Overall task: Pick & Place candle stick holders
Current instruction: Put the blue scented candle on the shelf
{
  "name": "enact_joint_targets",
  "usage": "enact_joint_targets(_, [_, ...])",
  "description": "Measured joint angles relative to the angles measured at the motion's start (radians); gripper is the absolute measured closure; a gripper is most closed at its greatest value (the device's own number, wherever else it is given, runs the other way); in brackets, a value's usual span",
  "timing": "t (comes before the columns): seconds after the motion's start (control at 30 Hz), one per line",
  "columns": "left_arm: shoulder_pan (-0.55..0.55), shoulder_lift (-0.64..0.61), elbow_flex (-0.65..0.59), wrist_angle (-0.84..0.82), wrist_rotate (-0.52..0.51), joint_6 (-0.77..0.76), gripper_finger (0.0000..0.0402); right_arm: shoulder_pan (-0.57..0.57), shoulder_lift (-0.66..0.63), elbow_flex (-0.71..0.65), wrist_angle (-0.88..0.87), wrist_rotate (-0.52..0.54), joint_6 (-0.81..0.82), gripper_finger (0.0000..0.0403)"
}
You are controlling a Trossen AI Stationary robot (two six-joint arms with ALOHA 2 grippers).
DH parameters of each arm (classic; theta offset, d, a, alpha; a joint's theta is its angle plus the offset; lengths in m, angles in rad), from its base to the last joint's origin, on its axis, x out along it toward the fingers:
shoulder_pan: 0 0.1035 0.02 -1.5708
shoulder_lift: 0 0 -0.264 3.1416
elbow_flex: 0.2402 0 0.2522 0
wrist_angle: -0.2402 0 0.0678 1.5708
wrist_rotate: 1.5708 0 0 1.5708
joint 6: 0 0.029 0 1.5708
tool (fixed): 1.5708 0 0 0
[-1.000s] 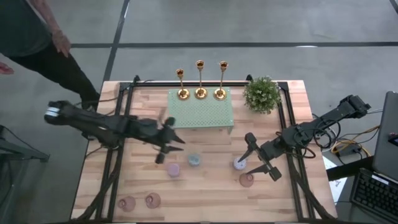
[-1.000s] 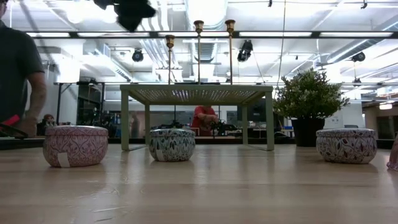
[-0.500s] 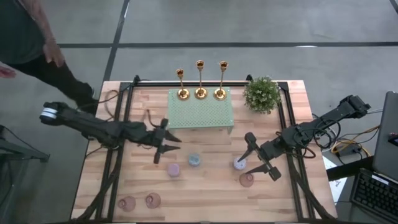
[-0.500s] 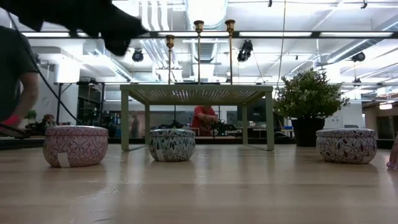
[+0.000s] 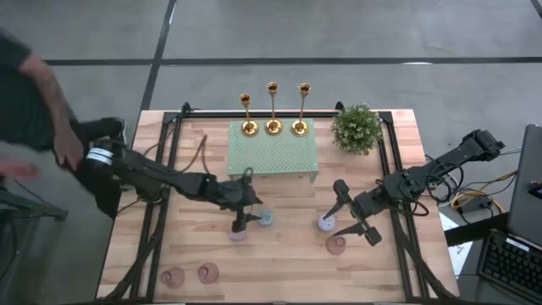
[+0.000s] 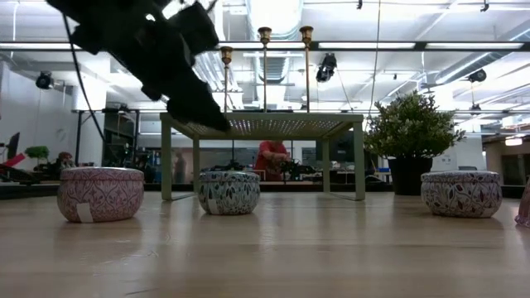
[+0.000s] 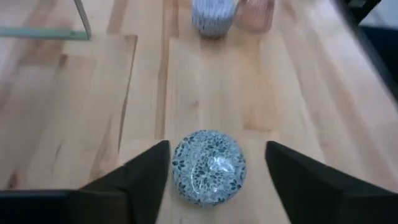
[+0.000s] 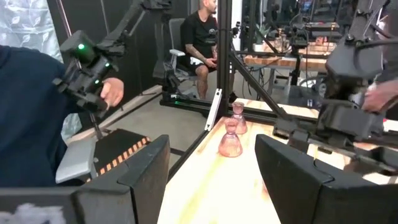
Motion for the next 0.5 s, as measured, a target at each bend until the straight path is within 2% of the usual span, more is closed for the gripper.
enact_joint_targets(0.13, [-0.006,0.079,0.072,-0.118,0.001,-0.004,0.0067,0.0,0.001,0.0,-0.002,0.0,0.009,0.0175])
enact_joint_targets(0.23, [-0.015,0.127,0.105,-0.168,0.003,-0.006,0.0035,0.0,0.0,-0.007,-0.002,0.0,0.011,0.0175])
enact_joint_targets(0.33, [-0.027,0.163,0.117,-0.162,0.003,-0.014,0.002,0.0,0.0,-0.012,-0.001,0.0,0.012,0.0175])
enact_joint_targets(0.5, [-0.033,0.213,0.127,-0.149,0.003,-0.015,0.0019,0.0,0.0,-0.022,0.003,0.0,0.015,0.0175])
